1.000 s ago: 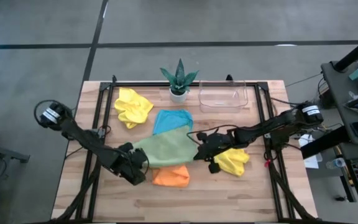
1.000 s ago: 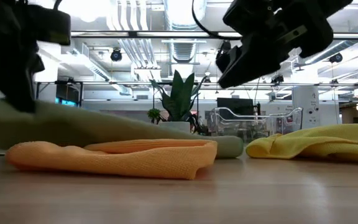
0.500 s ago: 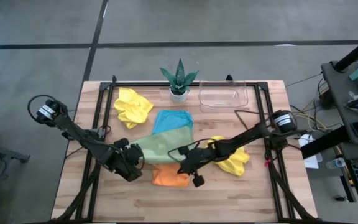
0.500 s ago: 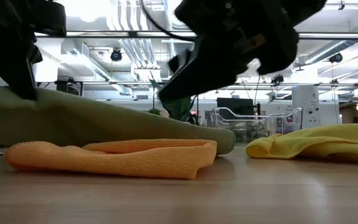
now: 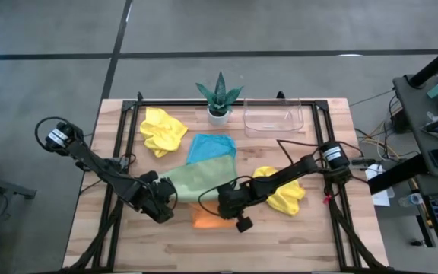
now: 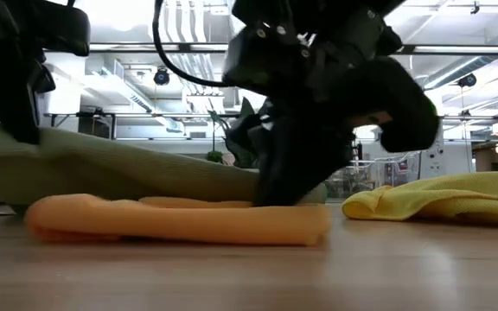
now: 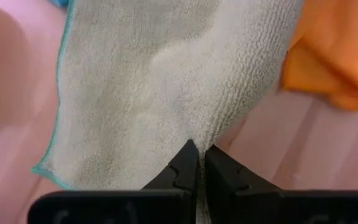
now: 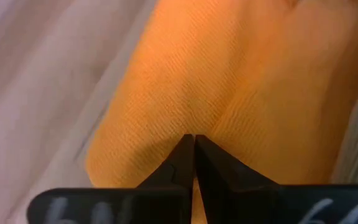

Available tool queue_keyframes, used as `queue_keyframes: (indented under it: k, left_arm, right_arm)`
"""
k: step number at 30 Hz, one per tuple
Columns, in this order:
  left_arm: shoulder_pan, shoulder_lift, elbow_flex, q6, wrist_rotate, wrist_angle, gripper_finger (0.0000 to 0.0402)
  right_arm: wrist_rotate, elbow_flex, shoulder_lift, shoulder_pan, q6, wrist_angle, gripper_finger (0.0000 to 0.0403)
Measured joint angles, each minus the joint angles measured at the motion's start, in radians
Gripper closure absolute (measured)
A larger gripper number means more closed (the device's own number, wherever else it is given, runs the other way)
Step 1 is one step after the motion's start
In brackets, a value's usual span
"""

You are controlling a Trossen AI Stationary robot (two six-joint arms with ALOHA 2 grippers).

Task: Fold microfiber towels
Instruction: Fold the green microfiber towel

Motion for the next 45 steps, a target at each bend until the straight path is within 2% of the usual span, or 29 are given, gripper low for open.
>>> queue_keyframes:
  k: [4, 8, 14, 19, 23, 27, 34, 39, 45]
  left_arm:
    - [-0.002, 0.012, 0.000, 0.002, 0.012, 0.025, 0.0402]
    - [-0.014, 0.040, -0.001, 0.048, 0.042, 0.132, 0.0402]
    - [-0.031, 0.118, -0.001, 0.044, 0.151, 0.188, 0.0402]
    - [-0.045, 0.199, 0.000, 0.032, 0.257, 0.191, 0.0402]
    - [-0.047, 0.249, 0.000, 0.028, 0.278, 0.192, 0.0402]
    - [-0.047, 0.262, 0.001, 0.033, 0.280, 0.192, 0.0393]
    - [-0.047, 0.204, 0.000, 0.032, 0.284, 0.182, 0.0318]
    - [-0.047, 0.148, 0.000, 0.032, 0.328, 0.182, 0.0259]
    - [-0.049, 0.074, 0.000, 0.027, 0.355, 0.183, 0.0231]
  right_arm:
    - [-0.001, 0.000, -0.019, 0.002, -0.006, -0.131, 0.0394]
    - [-0.001, -0.004, -0.048, 0.009, -0.023, -0.292, 0.0394]
    - [-0.068, -0.010, -0.090, 0.024, -0.038, -0.538, 0.0394]
    - [-0.132, -0.016, -0.123, 0.025, -0.024, -0.630, 0.0394]
    - [-0.128, -0.018, -0.164, 0.023, -0.035, -0.617, 0.0394]
    - [-0.072, -0.018, -0.218, 0.015, -0.035, -0.560, 0.0394]
    - [-0.051, -0.018, -0.304, -0.018, -0.055, -0.469, 0.0394]
    - [-0.018, -0.051, -0.343, -0.049, -0.062, -0.390, 0.0394]
    - [0.047, -0.141, -0.378, -0.075, -0.051, -0.265, 0.0394]
